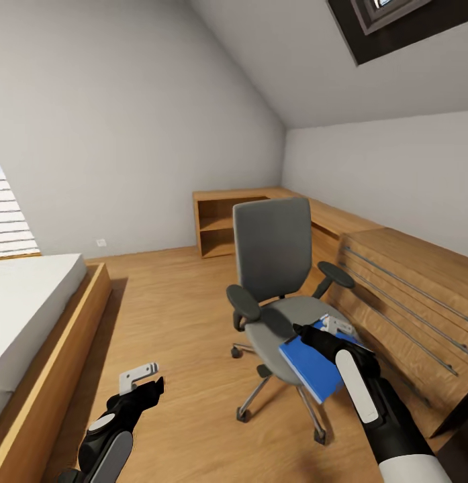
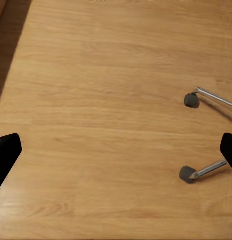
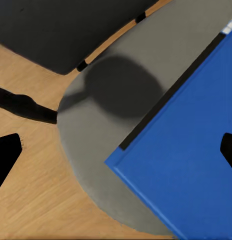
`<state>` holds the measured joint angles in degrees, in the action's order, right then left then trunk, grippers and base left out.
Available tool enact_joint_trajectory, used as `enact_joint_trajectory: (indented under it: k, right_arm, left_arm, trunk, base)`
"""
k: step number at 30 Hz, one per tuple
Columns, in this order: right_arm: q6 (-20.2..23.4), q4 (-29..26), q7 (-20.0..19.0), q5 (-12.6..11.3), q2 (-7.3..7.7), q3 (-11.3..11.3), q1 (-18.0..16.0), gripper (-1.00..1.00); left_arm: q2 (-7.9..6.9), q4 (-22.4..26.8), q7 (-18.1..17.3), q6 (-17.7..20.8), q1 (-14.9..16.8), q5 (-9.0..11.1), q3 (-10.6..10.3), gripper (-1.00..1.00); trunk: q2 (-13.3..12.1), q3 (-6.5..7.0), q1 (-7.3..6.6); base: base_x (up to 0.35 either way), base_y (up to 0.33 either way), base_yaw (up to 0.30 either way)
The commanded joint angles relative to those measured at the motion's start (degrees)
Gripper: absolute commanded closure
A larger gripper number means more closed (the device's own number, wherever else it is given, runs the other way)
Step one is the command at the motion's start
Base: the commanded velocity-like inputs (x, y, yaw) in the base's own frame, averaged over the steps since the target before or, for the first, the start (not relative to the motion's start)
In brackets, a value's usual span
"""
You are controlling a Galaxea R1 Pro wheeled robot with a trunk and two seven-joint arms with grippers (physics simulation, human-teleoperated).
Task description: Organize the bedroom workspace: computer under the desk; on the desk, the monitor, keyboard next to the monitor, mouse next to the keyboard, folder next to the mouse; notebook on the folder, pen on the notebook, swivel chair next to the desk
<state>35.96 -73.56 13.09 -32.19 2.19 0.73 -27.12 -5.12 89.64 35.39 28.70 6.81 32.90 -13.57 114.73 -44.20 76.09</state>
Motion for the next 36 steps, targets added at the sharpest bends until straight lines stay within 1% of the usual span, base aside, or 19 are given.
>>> enact_joint_trajectory:
  k: [1,9,17,20,23,24,26,28,29,30,32,35,36]
  right_arm:
    - [0.16,-0.09,0.54,-0.6,0.06,0.07,-0.04,-1.0]
    - [0.16,-0.16,0.54,-0.6,0.07,0.06,-0.04,-1.0]
    - [0.16,-0.2,0.54,-0.6,0.18,0.06,-0.04,-1.0]
    - [0.14,-0.13,0.54,-0.68,0.19,-0.03,0.03,-1.0]
    - [0.04,-0.11,0.5,-1.8,0.19,-1.12,0.2,-1.0]
    - [0.01,-0.1,0.48,-3.4,0.19,-2.57,0.64,-1.0]
    - [0.05,-0.08,0.46,-5.82,0.23,-4.29,1.1,-1.0]
    - [0.13,0.24,0.4,-8.51,0.26,-6.49,1.35,-1.0]
    - [0.17,1.07,0.29,-10.35,0.27,-8.09,1.44,-1.0]
    - [0.17,1.93,0.19,-11.63,0.27,-9.12,1.51,-1.0]
    - [0.15,3.05,0.11,-13.07,0.27,-10.27,1.54,-1.0]
    - [0.11,6.85,-1.02,-18.06,0.31,-13.91,1.58,-1.0]
    - [0.12,7.29,-1.38,-18.8,0.32,-14.28,1.59,-1.0]
  left_arm:
    - [-0.06,0.06,0.56,0.04,0.05,0.5,-0.14,-1.0]
    - [-0.06,0.07,0.56,0.04,0.05,0.61,-0.14,-1.0]
    - [-0.06,0.04,0.56,0.04,0.04,0.67,-0.14,-1.0]
    - [-0.06,0.02,0.56,0.04,0.05,0.67,-0.14,-1.0]
    - [-0.06,0.01,0.56,0.04,0.04,0.67,-0.14,-1.0]
    - [-0.11,0.01,0.56,0.04,0.04,0.67,-0.14,-1.0]
    - [-0.13,0.03,0.56,0.04,0.06,0.62,-0.14,-1.0]
    - [-0.14,0.07,0.56,0.04,0.05,0.6,-0.16,-1.0]
    - [-0.15,0.07,0.56,0.05,0.05,0.63,-0.2,-1.0]
    - [-0.15,0.08,0.56,0.08,0.04,0.65,-0.18,-1.0]
    - [-0.15,0.09,0.56,0.11,0.04,0.65,-0.18,-1.0]
    - [-0.15,0.1,0.56,0.19,0.05,0.63,-0.18,-1.0]
    - [-0.15,0.1,0.56,0.19,0.05,0.62,-0.19,-1.0]
  trunk:
    - [0.03,-0.06,-0.01]
    - [0.03,-0.06,-0.01]
    - [0.03,-0.05,-0.01]
    - [0.03,0.05,-0.01]
    - [0.03,0.17,-0.01]
    - [0.03,0.22,-0.01]
    - [0.03,0.31,-0.01]
    - [0.03,0.4,-0.01]
    - [0.03,0.44,-0.01]
    - [0.03,0.49,-0.01]
    - [0.03,0.58,-0.01]
    - [0.03,0.71,-0.01]
    - [0.03,0.75,-0.01]
  base:
    - [0.026,0.312,-0.002]
    - [0.055,0.282,-0.001]
    - [0.002,0.01,-0.003]
    - [0.0,0.0,-0.153]
    - [-0.033,0.028,-0.221]
    - [-0.072,0.16,-0.244]
    - [-0.084,0.233,-0.251]
    - [-0.072,0.267,-0.256]
    - [-0.03,0.151,-0.259]
    - [-0.019,0.097,-0.26]
    - [-0.014,0.07,-0.262]
    - [-0.005,0.027,-0.264]
    - [-0.003,0.013,-0.264]
